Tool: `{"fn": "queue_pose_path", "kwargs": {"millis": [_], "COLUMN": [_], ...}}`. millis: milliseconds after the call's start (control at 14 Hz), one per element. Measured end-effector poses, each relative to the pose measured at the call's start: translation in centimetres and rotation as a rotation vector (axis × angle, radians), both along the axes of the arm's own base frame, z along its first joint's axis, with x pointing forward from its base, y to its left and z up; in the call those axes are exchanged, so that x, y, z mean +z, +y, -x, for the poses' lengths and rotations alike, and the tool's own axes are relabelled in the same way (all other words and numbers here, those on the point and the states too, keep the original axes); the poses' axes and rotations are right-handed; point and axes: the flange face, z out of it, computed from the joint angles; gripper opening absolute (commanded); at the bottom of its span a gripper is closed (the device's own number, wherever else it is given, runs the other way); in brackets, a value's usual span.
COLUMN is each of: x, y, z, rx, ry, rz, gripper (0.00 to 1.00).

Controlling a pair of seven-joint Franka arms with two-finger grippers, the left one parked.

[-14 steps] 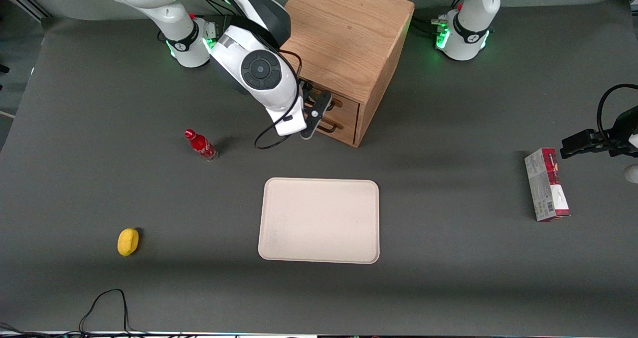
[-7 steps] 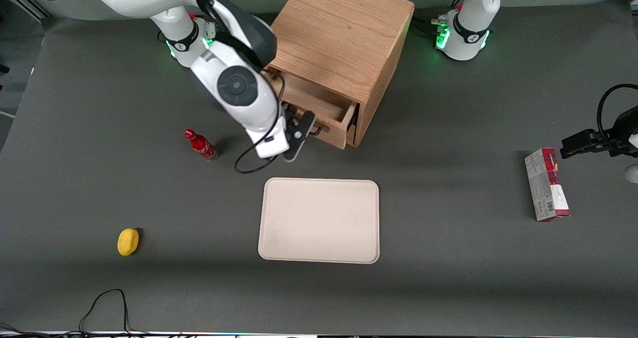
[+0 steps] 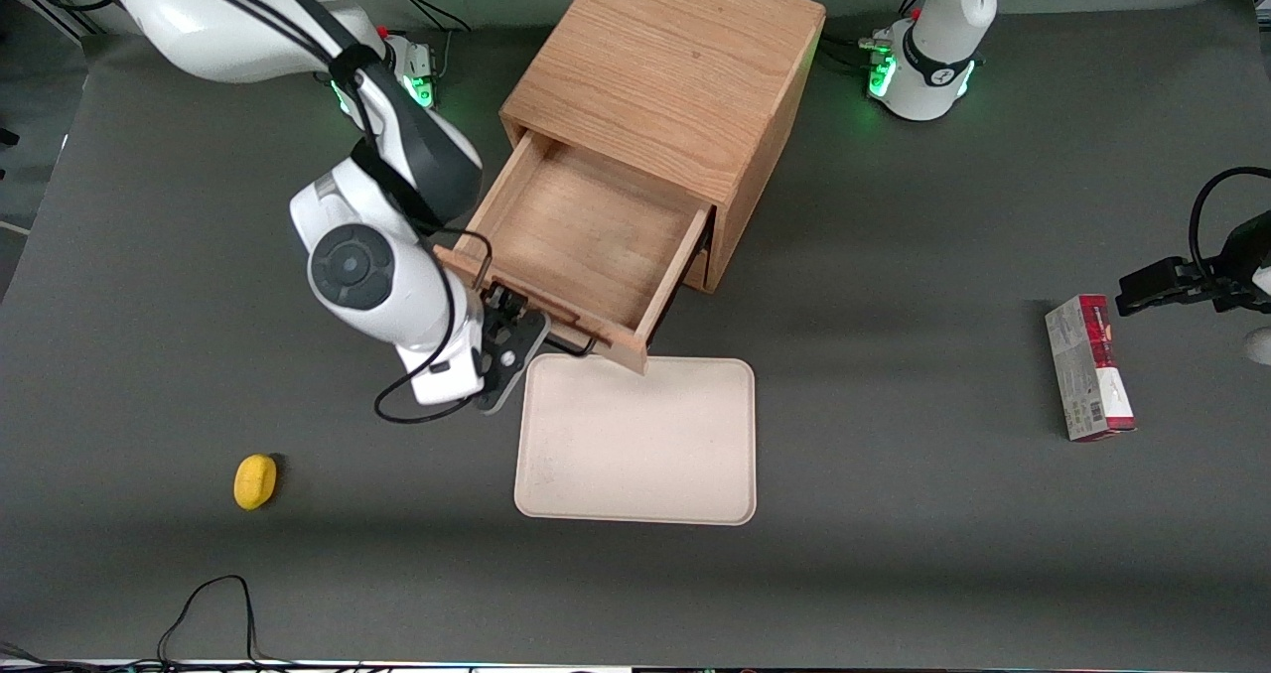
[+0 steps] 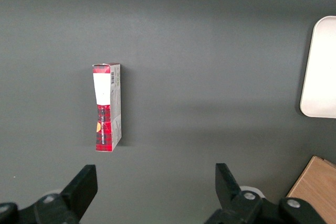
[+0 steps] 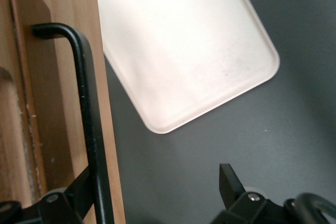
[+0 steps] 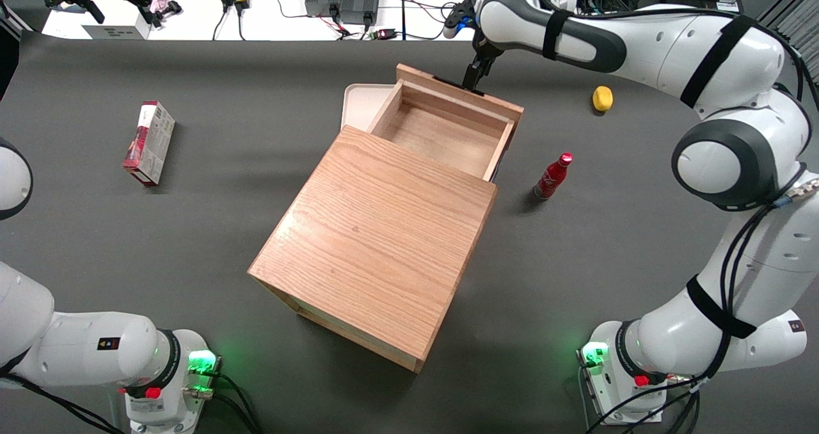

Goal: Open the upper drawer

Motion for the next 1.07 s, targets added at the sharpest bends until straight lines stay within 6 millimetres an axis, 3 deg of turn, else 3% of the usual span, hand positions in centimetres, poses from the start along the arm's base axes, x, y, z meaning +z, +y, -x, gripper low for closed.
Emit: {"fn": "queue_pose_path", "kwargs": {"millis": [143,286,500,643,714,857,1071], "x": [0.1,1.6,7.3,11.7,13.6,16.3,17.9], "y": [-0.5,-0.9,-2.7,-5.3,-7.4,-14.1,-23.6], "z": [-1.0,-1.7,-3.2,-4.1,-4.3,-3.9,-1.8], "rx": [-0.015,-0.015,-0.024,-0.08,-0.128,-0.278,-0.519], "ry": [-0.009,-0.05,-0.181,-0.241,-0.238,-0.158,-0.089], "rz": [-0.01,0.004,0.051,0.032,0.022,-0.002,0.011], "gripper": [1.0,1.0,1.0,1.0,1.0,1.0,1.0]}}
